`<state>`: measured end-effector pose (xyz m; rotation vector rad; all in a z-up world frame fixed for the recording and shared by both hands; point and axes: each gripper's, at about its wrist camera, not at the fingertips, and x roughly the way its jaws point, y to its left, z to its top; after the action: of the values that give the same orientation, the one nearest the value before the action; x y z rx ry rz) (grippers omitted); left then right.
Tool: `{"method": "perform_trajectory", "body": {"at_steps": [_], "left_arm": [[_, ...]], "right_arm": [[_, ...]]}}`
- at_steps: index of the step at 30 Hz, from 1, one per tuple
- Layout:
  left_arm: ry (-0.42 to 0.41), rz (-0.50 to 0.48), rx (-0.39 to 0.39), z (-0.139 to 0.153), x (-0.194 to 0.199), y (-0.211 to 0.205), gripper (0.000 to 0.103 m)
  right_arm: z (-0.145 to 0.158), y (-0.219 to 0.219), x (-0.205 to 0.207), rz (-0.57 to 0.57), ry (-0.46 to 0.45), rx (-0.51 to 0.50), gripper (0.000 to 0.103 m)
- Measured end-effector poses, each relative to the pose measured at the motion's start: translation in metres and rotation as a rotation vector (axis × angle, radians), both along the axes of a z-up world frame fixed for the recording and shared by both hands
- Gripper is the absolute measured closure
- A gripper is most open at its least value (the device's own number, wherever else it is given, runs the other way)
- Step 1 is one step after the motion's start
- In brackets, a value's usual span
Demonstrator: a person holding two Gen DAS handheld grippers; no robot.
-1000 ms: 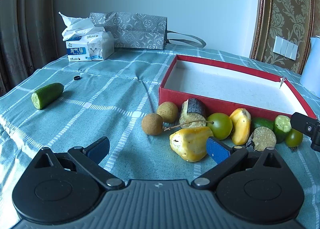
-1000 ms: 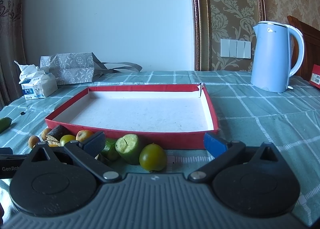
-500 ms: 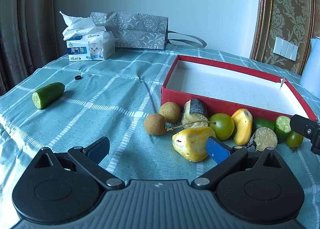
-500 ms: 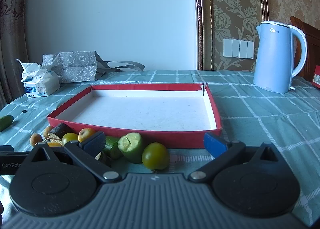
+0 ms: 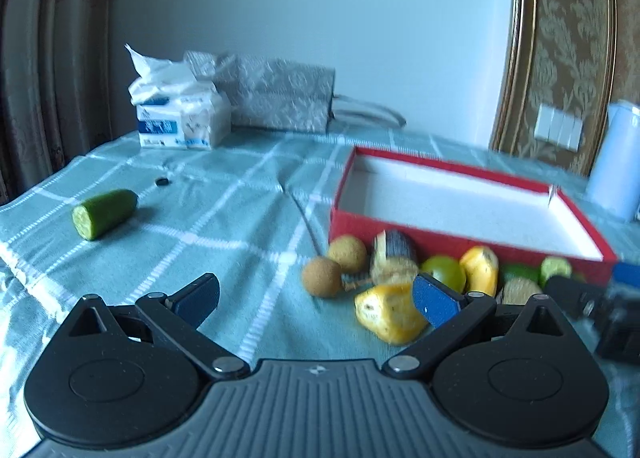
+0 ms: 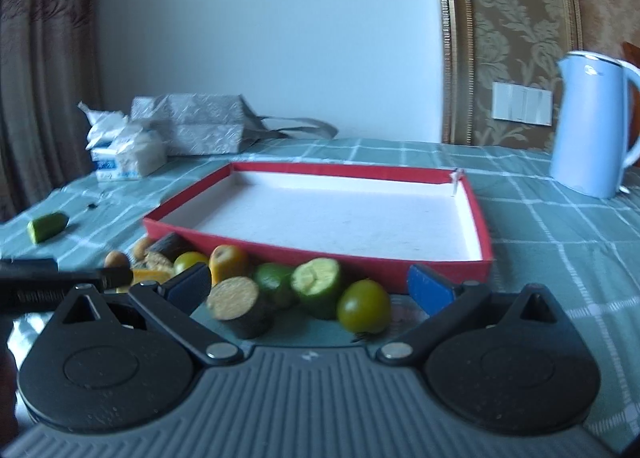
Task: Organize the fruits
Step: 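Reach the right gripper to the dark sugarcane chunk and close on it, then lift the sugarcane chunk with the right gripper and set it down beside the fruits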
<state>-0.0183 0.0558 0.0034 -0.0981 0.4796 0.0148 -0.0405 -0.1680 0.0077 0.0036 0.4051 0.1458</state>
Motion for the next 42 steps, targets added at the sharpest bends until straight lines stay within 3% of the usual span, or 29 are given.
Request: {"method": "perform_trajectory", "body": {"at_steps": [10,13,17,21,29,30,32,38,42], "left_arm": [[-0.047,0.088,-0.053,0.006,-0.004,0.016,0.000],[-0.049,0.105,-0.063,0.006,-0.004,0.020,0.000],[-0.042,0.115,-0.078,0.005,-0.003,0.023,0.000],[-0.043,0.113,-0.078,0.005,-0.003,0.023,0.000],[-0.036,0.103,-0.079,0.005,-0.003,0.022,0.000],[-0.032,0.102,-0.077,0.005,-0.003,0.022,0.000],[-0.027,0.098,-0.078,0.004,-0.002,0.021,0.000],[-0.019,0.085,-0.067,0.003,-0.001,0.019,0.000],[-0.003,0.052,-0.064,0.002,0.000,0.016,0.000]], "right_arm": [[-0.006,0.031,0.001,0.102,0.006,-0.138,0.000],[-0.007,0.034,0.007,0.133,0.040,-0.149,0.016],[-0.008,0.040,0.003,0.182,0.042,-0.149,0.021],[-0.012,0.044,0.009,0.213,0.097,-0.151,0.052],[-0.014,0.049,0.019,0.191,0.127,-0.161,0.056],[-0.014,0.050,0.020,0.187,0.129,-0.162,0.063],[-0.015,0.050,0.022,0.164,0.131,-0.167,0.069],[-0.011,0.040,0.017,0.150,0.119,-0.109,0.070],[-0.001,0.032,0.006,0.135,0.060,-0.076,0.070]]}}
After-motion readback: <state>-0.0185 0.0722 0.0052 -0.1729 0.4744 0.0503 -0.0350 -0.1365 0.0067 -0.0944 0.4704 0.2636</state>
